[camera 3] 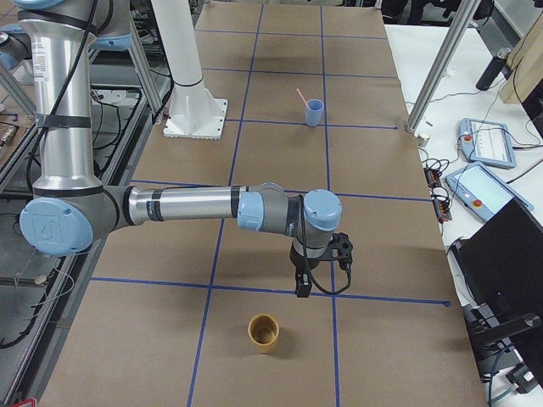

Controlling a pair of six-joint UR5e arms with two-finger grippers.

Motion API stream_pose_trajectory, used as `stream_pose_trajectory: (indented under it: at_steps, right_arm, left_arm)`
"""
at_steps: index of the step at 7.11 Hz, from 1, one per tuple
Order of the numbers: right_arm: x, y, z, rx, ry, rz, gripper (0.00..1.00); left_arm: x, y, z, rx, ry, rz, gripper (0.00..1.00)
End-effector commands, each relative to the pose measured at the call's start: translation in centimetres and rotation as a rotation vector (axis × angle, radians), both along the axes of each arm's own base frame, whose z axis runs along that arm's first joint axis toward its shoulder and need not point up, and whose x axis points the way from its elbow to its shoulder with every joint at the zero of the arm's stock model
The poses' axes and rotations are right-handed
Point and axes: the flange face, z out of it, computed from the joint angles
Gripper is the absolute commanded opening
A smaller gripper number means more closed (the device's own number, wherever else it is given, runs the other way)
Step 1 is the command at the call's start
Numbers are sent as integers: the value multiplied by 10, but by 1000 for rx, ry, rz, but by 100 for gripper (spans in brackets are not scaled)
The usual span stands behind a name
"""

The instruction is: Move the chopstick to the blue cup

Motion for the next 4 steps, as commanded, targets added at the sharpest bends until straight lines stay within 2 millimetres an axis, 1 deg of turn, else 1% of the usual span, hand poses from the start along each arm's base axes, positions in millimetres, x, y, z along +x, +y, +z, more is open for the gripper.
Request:
stream_pose_trajectory:
  at_steps: [1,4]
  right_arm:
    - [0,3,2,-6,-20,7,100]
    - [2,4,3,-11,-24,14,100]
  left_arm:
    - [0,-17,-18,-40,1,-9,98]
    - [-1,-18,-22,-61,6,-33,98]
